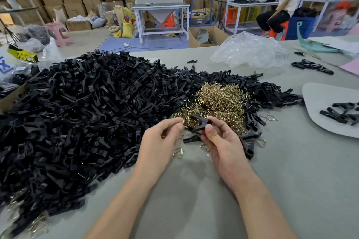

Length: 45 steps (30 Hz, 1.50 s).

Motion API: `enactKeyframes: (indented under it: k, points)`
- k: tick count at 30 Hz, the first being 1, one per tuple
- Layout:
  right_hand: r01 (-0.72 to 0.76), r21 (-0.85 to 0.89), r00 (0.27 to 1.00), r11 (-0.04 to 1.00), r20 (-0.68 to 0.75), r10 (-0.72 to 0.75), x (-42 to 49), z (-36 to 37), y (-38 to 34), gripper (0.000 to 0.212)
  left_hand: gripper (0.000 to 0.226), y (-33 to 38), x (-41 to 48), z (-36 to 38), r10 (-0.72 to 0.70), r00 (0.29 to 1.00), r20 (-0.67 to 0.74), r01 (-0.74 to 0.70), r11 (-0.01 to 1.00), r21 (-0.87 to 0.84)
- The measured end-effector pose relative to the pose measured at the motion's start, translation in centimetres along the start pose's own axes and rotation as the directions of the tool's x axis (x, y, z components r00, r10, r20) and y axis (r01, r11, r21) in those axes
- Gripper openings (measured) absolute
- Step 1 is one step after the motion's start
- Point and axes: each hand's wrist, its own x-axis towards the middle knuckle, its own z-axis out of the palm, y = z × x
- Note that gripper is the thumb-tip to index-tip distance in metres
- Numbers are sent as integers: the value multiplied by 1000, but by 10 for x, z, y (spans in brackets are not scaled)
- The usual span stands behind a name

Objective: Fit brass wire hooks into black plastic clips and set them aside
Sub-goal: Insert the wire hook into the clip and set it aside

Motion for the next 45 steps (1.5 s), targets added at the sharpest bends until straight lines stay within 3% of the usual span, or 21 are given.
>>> enactKeyframes:
  k: [2,5,12,18,22,27,39,45]
  points:
    - [32,-74,999,997,19,-30,-1,1,3,33,14,2,2,-2,-102,994,44,107,983,-150]
    - [81,-134,996,988,44,-76,-2,1,5,28,12,0,2,-2,-182,975,124,206,956,-211]
    - [129,-216,990,968,83,-113,-4,3,4,23,10,-5,7,-6,-222,958,183,272,906,-324]
    - [176,-289,981,941,127,-145,-5,5,4,34,10,-6,6,-8,-227,946,232,293,906,-305]
    - [157,-253,986,955,97,-137,-4,3,5,26,10,-5,9,-15,-249,948,197,293,925,-240]
    - [176,-332,981,927,140,-136,-7,4,6,24,16,-4,8,-17,-258,941,220,300,936,-182]
    - [177,-370,980,912,155,-127,-7,3,5,22,13,-1,7,-18,-318,913,255,367,914,-173]
    - [192,-417,977,888,163,-134,-7,3,8,22,20,-1,8,-17,-398,842,364,513,802,-308]
